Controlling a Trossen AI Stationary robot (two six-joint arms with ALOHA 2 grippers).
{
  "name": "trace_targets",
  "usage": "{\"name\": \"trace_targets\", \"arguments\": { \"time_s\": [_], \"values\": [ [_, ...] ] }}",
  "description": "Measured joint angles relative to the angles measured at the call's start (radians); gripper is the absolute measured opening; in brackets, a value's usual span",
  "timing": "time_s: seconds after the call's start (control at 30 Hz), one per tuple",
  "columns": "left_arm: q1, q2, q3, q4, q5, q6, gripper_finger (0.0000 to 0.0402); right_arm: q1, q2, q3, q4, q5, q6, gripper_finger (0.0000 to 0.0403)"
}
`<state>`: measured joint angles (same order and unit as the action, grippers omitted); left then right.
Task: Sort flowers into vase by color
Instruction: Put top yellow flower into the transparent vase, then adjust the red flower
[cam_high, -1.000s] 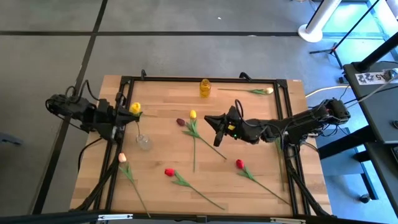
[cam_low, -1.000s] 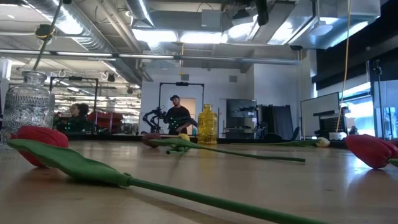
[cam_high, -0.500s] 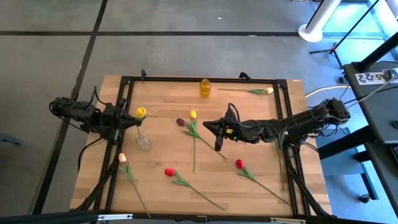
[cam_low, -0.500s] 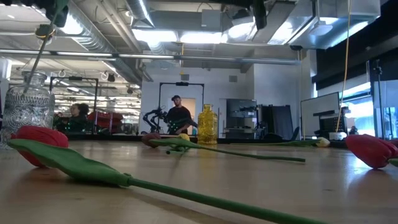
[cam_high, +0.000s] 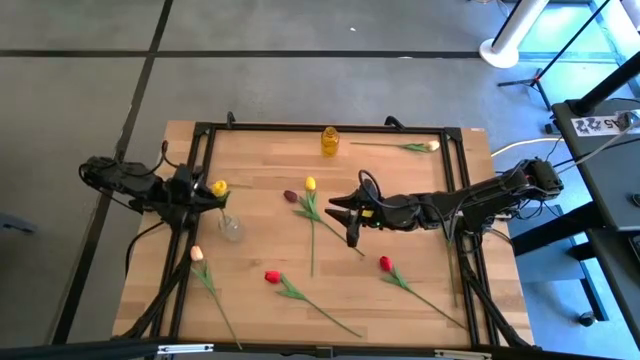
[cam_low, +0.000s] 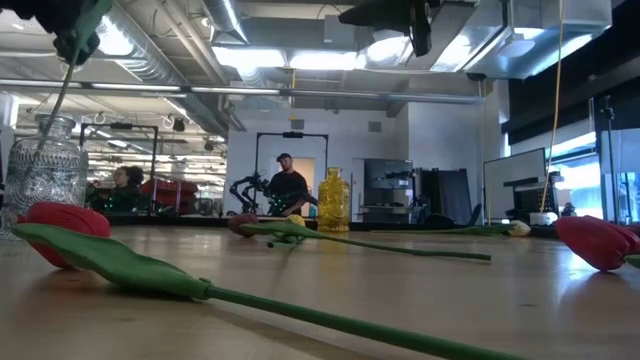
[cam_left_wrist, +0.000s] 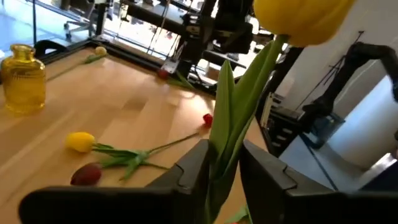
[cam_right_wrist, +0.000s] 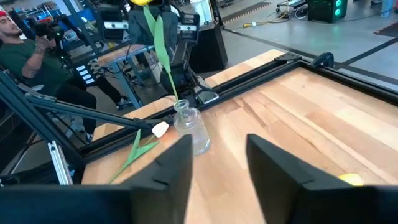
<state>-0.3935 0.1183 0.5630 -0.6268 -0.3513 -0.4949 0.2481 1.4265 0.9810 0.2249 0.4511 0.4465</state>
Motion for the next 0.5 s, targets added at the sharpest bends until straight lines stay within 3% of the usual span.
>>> {"name": "trace_targets", "arguments": {
  "time_s": [0.17, 0.5],
  "values": [
    [0.0, 0.071, 0.107, -0.158, 0.038, -0.077, 0.0105, 0.0, 0.0, 0.002, -0.026, 0.0, 0.018, 0.0221],
    [0.0, 0.237, 0.306, -0.355, 0.264, -0.162, 0.012, -0.012, 0.054, 0.178, -0.489, -0.005, 0.049, 0.0258]
  ]
}}
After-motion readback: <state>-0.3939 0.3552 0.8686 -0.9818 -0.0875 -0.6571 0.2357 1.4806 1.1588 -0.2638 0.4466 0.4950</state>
